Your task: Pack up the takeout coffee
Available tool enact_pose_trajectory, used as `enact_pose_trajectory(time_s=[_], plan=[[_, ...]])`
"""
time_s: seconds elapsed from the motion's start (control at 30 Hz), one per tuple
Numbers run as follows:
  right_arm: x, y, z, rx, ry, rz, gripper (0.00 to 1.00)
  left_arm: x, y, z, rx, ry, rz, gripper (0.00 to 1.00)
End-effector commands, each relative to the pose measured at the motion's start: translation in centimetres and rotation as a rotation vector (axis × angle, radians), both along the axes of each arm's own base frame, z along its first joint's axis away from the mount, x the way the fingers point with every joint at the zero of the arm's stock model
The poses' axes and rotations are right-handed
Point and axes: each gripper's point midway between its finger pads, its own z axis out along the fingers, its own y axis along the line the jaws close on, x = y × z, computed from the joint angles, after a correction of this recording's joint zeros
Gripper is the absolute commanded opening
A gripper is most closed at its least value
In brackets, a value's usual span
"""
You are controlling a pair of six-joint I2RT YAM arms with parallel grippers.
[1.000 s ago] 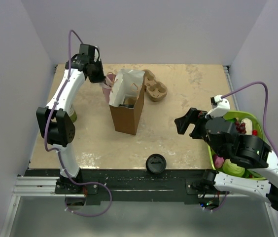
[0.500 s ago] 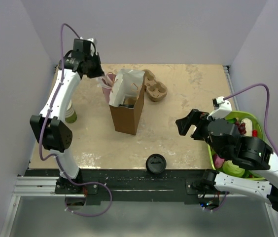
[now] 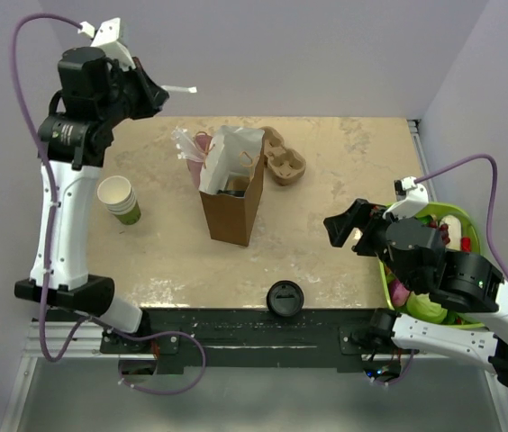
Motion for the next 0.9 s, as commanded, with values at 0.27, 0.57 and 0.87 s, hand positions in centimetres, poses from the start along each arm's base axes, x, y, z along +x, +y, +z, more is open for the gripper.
enact_pose_trajectory(time_s=[0.27,0.57,0.87], plan=[[-0.2,0.4,-0.3,0.054,0.006,0.006,0.98,-10.5,-5.1,4.1,-0.114,-0.128,-0.417,0.00],[0.0,0.6,-0.8,0.026,0.012,0.003,0.98,-10.8,-4.4,-3.0,-0.057,0.046,-0.368,0.00],[0.0,0.3,-1.8,0.019,0.038,-0.024,0.98,-8.7,-7.4,-5.4,-0.015,0.125,-0.351,0.26]])
